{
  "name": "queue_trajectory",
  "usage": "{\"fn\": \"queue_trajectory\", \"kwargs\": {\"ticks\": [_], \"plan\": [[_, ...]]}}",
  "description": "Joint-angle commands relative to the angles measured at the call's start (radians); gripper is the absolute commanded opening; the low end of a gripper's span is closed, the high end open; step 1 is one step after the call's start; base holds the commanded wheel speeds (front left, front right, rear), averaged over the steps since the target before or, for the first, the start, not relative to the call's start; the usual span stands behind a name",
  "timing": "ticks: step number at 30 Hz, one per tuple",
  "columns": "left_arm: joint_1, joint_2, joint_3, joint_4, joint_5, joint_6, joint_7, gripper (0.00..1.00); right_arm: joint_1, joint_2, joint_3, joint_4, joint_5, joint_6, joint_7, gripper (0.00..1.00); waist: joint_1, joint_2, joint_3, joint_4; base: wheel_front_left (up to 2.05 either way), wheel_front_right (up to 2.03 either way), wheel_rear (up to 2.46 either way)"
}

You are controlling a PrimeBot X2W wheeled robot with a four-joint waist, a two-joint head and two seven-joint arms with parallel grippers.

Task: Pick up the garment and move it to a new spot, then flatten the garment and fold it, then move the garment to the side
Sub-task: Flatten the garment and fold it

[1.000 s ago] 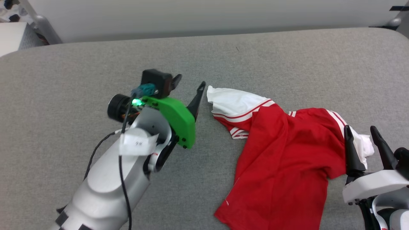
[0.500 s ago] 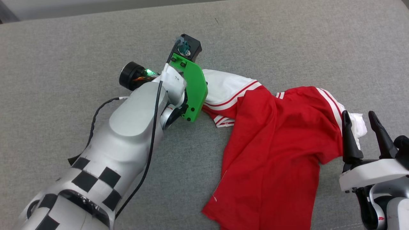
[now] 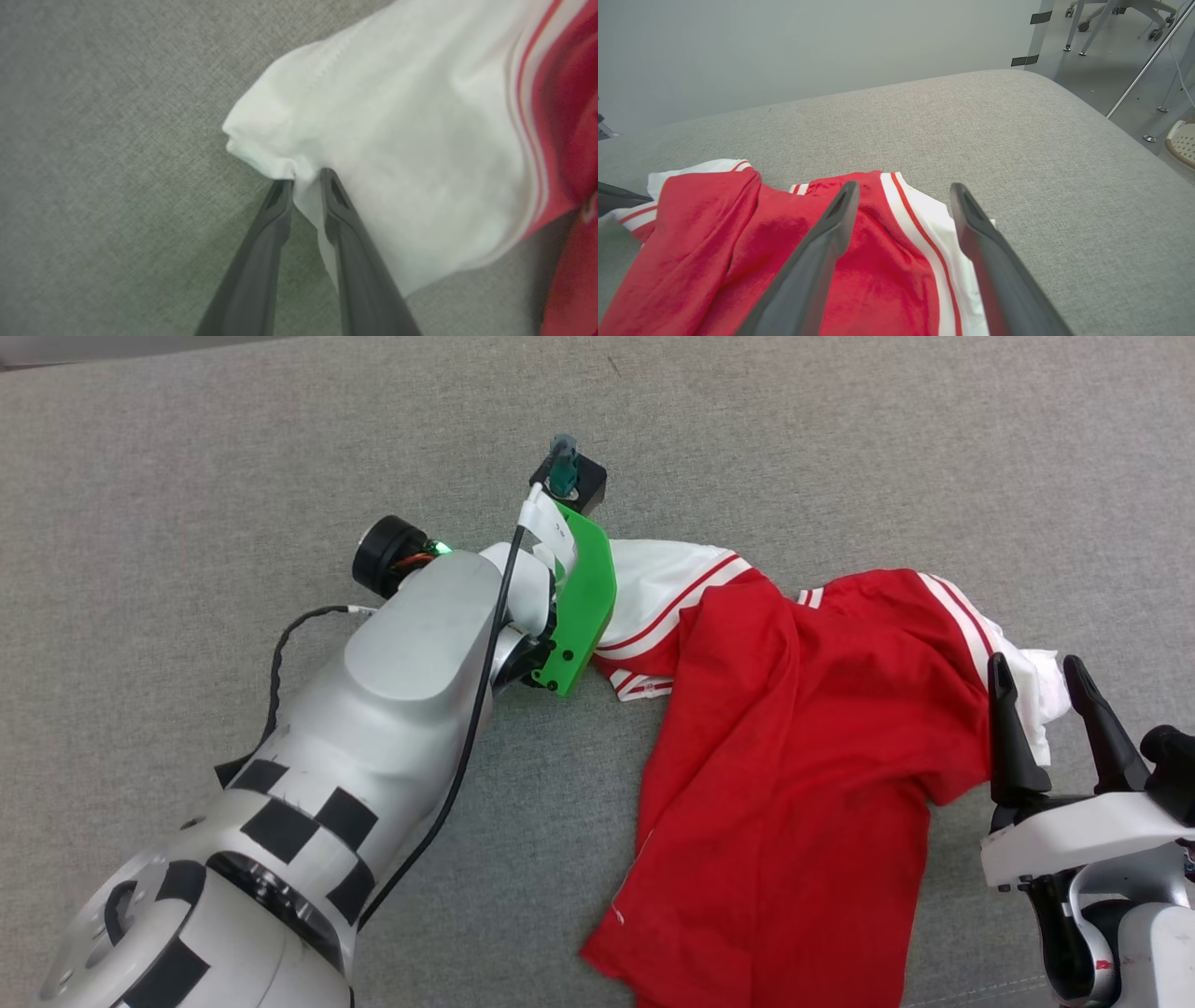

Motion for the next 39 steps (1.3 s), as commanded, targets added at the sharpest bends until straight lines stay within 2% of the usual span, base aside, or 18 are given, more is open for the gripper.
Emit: {"fn": "queue_trajectory", "kwargs": {"ticks": [1, 6, 11, 16, 21, 28, 33, 39], "plan": [[0.08, -0.003, -0.024, 0.024, -0.024, -0.011, 0.003, 0.0, -0.012, 0.003, -0.003, 0.004, 0.003, -0.001, -0.005, 1.0, 0.0, -0.0001, -0.006, 0.008, 0.0, 0.0, 0.0], [0.08, 0.057, -0.019, -0.002, -0.06, -0.011, -0.102, 0.0, -0.001, 0.003, -0.027, -0.003, -0.005, -0.001, 0.005, 1.0, 0.0, -0.0001, -0.031, 0.044, 0.0, 0.0, 0.0], [0.111, 0.126, 0.007, -0.04, -0.065, -0.009, -0.259, 0.0, 0.014, 0.004, -0.05, -0.01, -0.011, -0.001, 0.018, 1.0, 0.0, -0.0001, -0.071, 0.096, 0.0, 0.0, 0.0], [0.192, 0.201, 0.04, -0.116, -0.072, 0.027, -0.38, 0.0, 0.035, 0.004, -0.065, -0.02, -0.015, -0.001, 0.034, 1.0, 0.0, -0.0001, -0.109, 0.137, 0.0, 0.0, 0.0], [0.343, 0.285, 0.092, -0.249, -0.111, 0.098, -0.469, 0.0, 0.059, 0.004, -0.087, -0.034, -0.019, -0.001, 0.052, 1.0, 0.0, -0.0001, -0.137, 0.169, 0.0, 0.0, 0.0], [0.618, 0.374, 0.178, -0.461, -0.204, 0.234, -0.548, 0.0, 0.082, 0.004, -0.111, -0.037, -0.018, -0.001, 0.079, 1.0, 0.0, -0.0001, -0.168, 0.187, 0.0, 0.0, 0.0], [0.783, 0.39, 0.225, -0.566, -0.267, 0.31, -0.593, 0.0, 0.087, 0.004, -0.11, -0.041, -0.018, -0.001, 0.094, 1.0, 0.0, -0.0001, -0.182, 0.184, 0.0, 0.0, 0.0], [0.874, 0.376, 0.257, -0.647, -0.297, 0.353, -0.658, 0.0, 0.095, 0.005, -0.121, -0.042, -0.016, -0.001, 0.107, 1.0, 0.0, -0.0001, -0.197, 0.191, 0.0, 0.0, 0.0]]}}
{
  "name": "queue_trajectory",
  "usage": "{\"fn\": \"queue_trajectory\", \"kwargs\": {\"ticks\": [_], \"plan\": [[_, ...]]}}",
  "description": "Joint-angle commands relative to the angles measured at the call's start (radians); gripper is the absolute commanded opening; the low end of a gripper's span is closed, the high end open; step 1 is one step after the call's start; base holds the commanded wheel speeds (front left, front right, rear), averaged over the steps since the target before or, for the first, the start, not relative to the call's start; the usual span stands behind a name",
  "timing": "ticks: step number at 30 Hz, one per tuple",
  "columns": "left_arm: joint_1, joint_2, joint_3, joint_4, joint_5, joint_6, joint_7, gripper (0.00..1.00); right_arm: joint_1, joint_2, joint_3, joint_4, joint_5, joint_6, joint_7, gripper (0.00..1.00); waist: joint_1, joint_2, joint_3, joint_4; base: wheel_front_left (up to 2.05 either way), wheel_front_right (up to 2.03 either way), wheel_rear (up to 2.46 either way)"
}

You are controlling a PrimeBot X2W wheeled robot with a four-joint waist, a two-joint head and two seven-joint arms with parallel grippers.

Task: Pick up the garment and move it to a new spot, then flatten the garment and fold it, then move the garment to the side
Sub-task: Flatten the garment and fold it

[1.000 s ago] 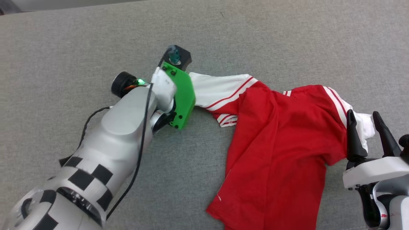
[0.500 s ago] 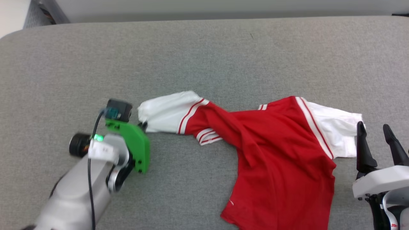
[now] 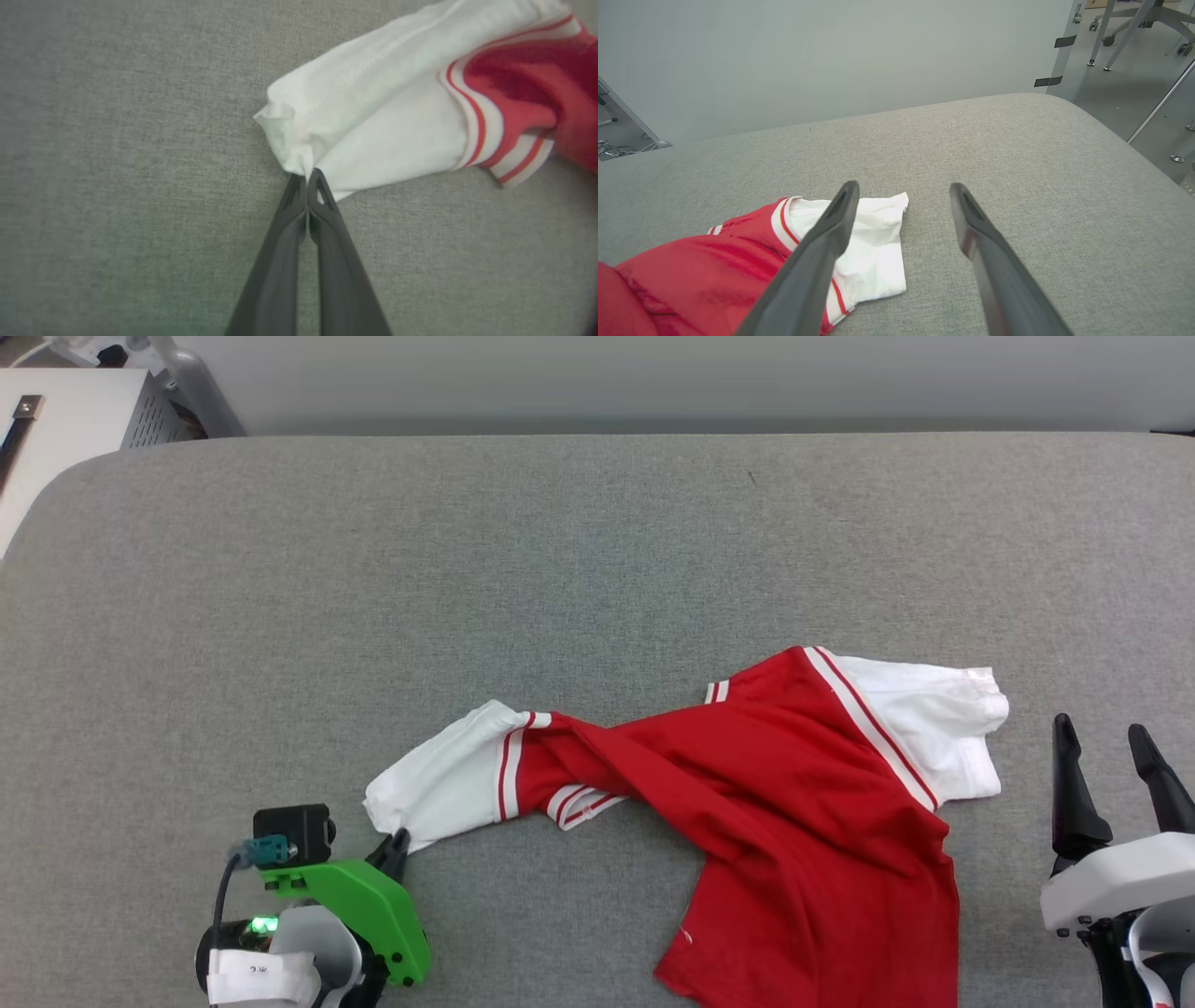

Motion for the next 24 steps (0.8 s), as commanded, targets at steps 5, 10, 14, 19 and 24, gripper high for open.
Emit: {"fn": "queue_trajectory", "kwargs": {"ticks": [5, 10, 14, 19, 24], "plan": [[0.011, 0.0, 0.028, -0.045, 0.014, 0.029, -0.075, 1.0, 0.014, -0.008, -0.011, 0.011, -0.001, -0.001, 0.01, 1.0, 0.0, 0.0, -0.038, 0.007, 0.0, 0.0, 0.0], [0.008, 0.013, 0.064, -0.095, 0.07, 0.083, -0.184, 1.0, 0.023, -0.019, -0.014, 0.026, 0.006, -0.001, 0.018, 1.0, 0.0, 0.0, -0.076, 0.007, 0.0, 0.0, 0.0], [0.015, 0.027, 0.09, -0.144, 0.127, 0.128, -0.231, 1.0, 0.027, -0.036, -0.015, 0.043, 0.022, -0.001, 0.03, 1.0, 0.0, 0.0, -0.097, 0.009, 0.0, 0.0, 0.0], [0.038, 0.042, 0.116, -0.226, 0.202, 0.179, -0.249, 1.0, 0.019, -0.062, -0.016, 0.082, 0.06, -0.001, 0.067, 1.0, 0.0, 0.0, -0.108, 0.012, 0.0, 0.0, 0.0], [0.068, 0.058, 0.124, -0.306, 0.237, 0.215, -0.251, 1.0, -0.017, -0.106, -0.013, 0.141, 0.112, -0.001, 0.115, 1.0, 0.0, 0.0, -0.097, 0.016, 0.0, 0.0, 0.0]]}}
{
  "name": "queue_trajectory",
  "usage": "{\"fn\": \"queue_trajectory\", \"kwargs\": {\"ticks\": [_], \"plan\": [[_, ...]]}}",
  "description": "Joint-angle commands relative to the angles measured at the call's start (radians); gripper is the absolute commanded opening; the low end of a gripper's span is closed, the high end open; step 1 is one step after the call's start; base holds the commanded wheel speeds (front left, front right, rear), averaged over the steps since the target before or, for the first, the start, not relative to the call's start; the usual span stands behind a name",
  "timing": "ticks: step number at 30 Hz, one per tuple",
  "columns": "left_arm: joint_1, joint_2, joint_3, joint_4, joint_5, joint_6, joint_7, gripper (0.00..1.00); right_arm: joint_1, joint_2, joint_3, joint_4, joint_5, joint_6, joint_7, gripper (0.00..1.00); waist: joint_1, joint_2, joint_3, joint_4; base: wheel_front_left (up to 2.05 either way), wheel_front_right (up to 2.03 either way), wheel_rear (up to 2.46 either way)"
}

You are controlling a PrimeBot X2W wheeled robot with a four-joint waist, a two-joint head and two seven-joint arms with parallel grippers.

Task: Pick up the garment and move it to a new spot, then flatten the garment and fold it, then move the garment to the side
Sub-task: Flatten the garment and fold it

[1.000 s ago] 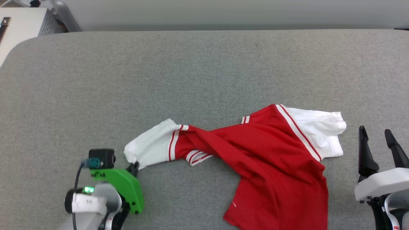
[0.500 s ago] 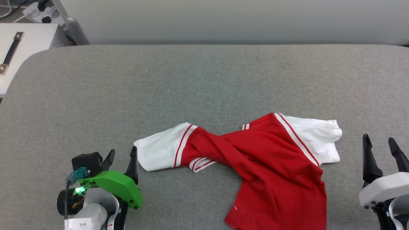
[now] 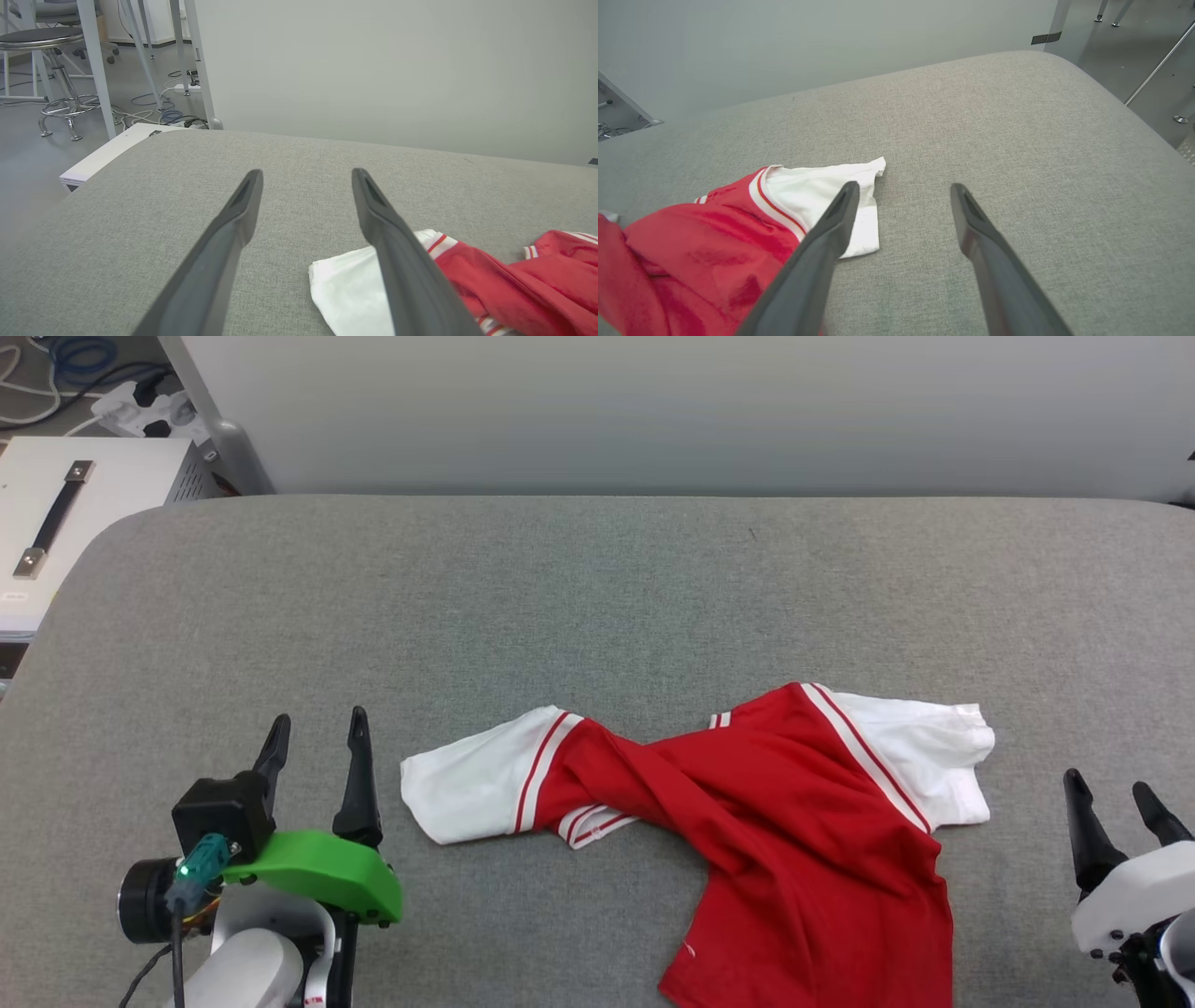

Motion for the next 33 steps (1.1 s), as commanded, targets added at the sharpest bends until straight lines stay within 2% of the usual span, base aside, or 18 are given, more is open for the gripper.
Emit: {"fn": "queue_trajectory", "kwargs": {"ticks": [1, 8, 13, 19, 24, 31, 32, 33], "plan": [[0.016, 0.013, 0.005, -0.021, 0.013, 0.013, -0.003, 1.0, -0.036, -0.017, 0.002, 0.021, 0.023, -0.001, 0.022, 1.0, 0.0, 0.0, 0.013, 0.001, 0.0, 0.0, 0.0], [-0.004, 0.015, -0.001, -0.11, 0.041, 0.048, 0.008, 1.0, -0.186, -0.131, 0.056, 0.175, 0.132, -0.001, 0.218, 1.0, 0.0, 0.0, 0.075, 0.029, 0.0, 0.0, 0.0], [-0.037, -0.002, -0.002, -0.139, 0.064, 0.048, 0.004, 1.0, -0.317, -0.202, 0.109, 0.266, 0.195, -0.001, 0.378, 1.0, 0.0, 0.0, 0.129, 0.064, 0.0, 0.0, 0.0], [-0.059, -0.034, 0.001, -0.138, 0.082, 0.038, -0.002, 1.0, -0.449, -0.264, 0.186, 0.341, 0.239, -0.001, 0.468, 1.0, 0.0, 0.0, 0.188, 0.109, 0.0, 0.0, 0.0], [-0.068, -0.064, 0.006, -0.121, 0.093, 0.024, -0.005, 1.0, -0.509, -0.295, 0.241, 0.416, 0.26, -0.001, 0.522, 1.0, 0.0, 0.0, 0.224, 0.133, 0.0, 0.0, 0.0], [-0.076, -0.096, 0.016, -0.087, 0.101, 0.003, -0.006, 1.0, -0.504, -0.307, 0.329, 0.496, 0.312, -0.001, 0.645, 1.0, 0.0, 0.0, 0.254, 0.141, 0.0, 0.0, 0.0], [-0.076, -0.101, 0.019, -0.08, 0.102, -0.002, -0.007, 1.0, -0.499, -0.308, 0.338, 0.505, 0.321, -0.001, 0.66, 0.77, 0.0, 0.0, 0.256, 0.14, 0.0, 0.0, 0.0], [-0.077, -0.103, 0.02, -0.076, 0.102, -0.005, -0.007, 1.0, -0.496, -0.309, 0.345, 0.509, 0.323, -0.001, 0.669, 0.42, 0.0, 0.0, 0.256, 0.139, 0.0, 0.0, 0.0]]}}
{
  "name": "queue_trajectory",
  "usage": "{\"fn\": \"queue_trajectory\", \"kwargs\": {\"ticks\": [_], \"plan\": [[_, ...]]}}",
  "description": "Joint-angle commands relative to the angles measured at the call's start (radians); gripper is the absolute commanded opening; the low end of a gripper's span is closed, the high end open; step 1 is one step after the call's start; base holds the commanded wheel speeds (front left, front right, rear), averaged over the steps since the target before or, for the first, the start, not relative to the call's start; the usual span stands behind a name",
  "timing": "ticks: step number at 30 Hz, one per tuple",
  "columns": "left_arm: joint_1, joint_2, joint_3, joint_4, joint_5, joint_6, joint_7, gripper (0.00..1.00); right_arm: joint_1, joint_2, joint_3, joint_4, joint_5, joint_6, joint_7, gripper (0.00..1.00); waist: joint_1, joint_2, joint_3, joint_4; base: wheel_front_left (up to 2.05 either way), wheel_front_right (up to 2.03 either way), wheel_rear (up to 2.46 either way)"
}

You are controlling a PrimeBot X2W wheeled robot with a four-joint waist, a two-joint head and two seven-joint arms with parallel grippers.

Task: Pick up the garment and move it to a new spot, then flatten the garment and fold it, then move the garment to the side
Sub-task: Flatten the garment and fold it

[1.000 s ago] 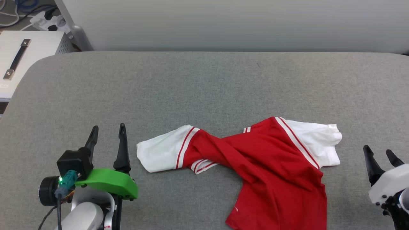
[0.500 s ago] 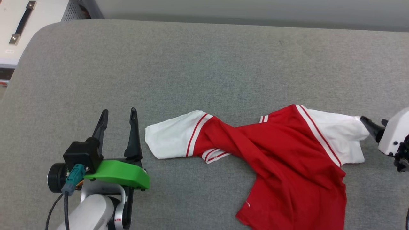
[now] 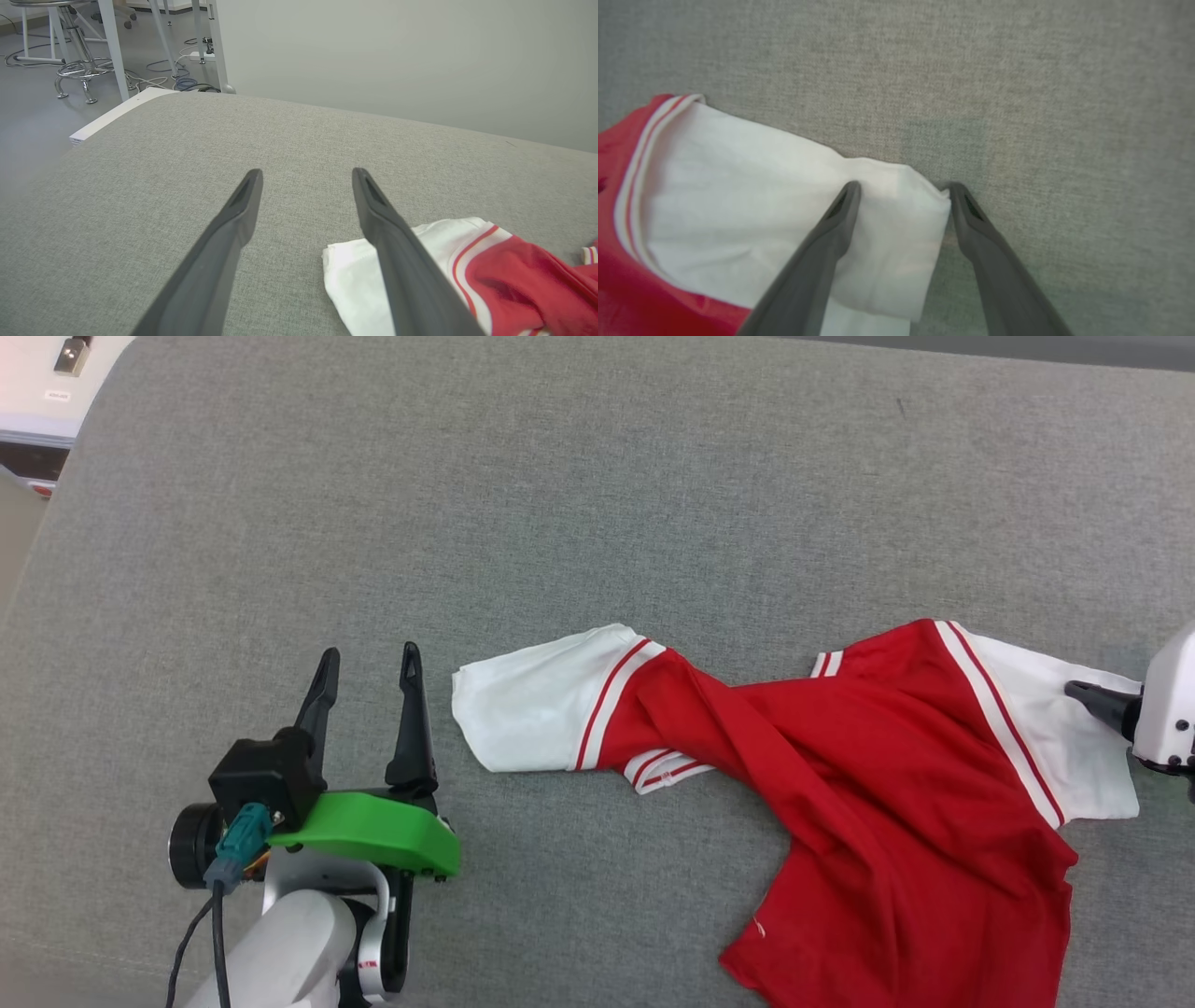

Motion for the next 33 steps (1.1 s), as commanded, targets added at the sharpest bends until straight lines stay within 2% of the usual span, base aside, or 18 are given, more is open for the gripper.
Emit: {"fn": "queue_trajectory", "kwargs": {"ticks": [1, 4, 8, 11, 13, 20, 26, 29, 33], "plan": [[-0.023, -0.007, 0.004, 0.008, 0.013, -0.009, -0.005, 1.0, 0.037, 0.03, 0.029, 0.045, 0.017, -0.001, 0.025, 0.0, 0.0, 0.0, 0.002, 0.0, 0.0, 0.0, 0.0], [-0.024, -0.01, 0.009, 0.023, 0.011, -0.019, -0.006, 1.0, 0.034, 0.031, 0.034, 0.047, 0.028, -0.001, 0.018, 0.0, 0.0, 0.0, -0.006, -0.006, 0.0, 0.0, 0.0], [-0.022, -0.005, 0.022, 0.042, -0.009, -0.035, -0.001, 1.0, 0.017, 0.03, 0.018, 0.029, 0.026, -0.001, -0.055, 0.0, 0.0, 0.0, -0.026, -0.019, 0.0, 0.0, 0.0], [-0.038, 0.014, 0.023, 0.055, -0.043, -0.067, 0.051, 1.0, 0.004, 0.026, -0.011, 0.01, 0.014, -0.001, -0.121, 0.0, 0.0, 0.0, -0.04, -0.028, 0.0, 0.0, 0.0], [-0.065, 0.031, 0.022, 0.057, -0.075, -0.1, 0.106, 1.0, -0.001, 0.025, -0.028, -0.003, 0.007, -0.001, -0.151, 0.0, 0.0, 0.0, -0.048, -0.033, 0.0, 0.0, 0.0], [-0.225, 0.116, -0.04, 0.134, -0.151, -0.226, 0.413, 1.0, -0.006, 0.039, -0.053, -0.054, -0.012, -0.001, -0.178, 0.0, 0.0, 0.0, -0.044, -0.062, 0.0, 0.0, 0.0], [-0.318, 0.139, -0.112, 0.254, -0.219, -0.323, 0.659, 1.0, -0.005, 0.064, -0.049, -0.085, -0.022, -0.001, -0.18, 0.0, 0.0, 0.0, -0.021, -0.095, 0.0, 0.0, 0.0], [-0.341, 0.142, -0.14, 0.297, -0.23, -0.352, 0.725, 1.0, -0.001, 0.069, -0.051, -0.089, -0.023, -0.001, -0.181, 0.0, 0.0, 0.0, -0.013, -0.103, 0.0, 0.0, 0.0], [-0.36, 0.138, -0.172, 0.366, -0.228, -0.365, 0.784, 1.0, -0.002, 0.075, -0.052, -0.092, -0.023, -0.001, -0.186, 0.0, 0.0, 0.0, -0.003, -0.112, 0.0, 0.0, 0.0]]}}
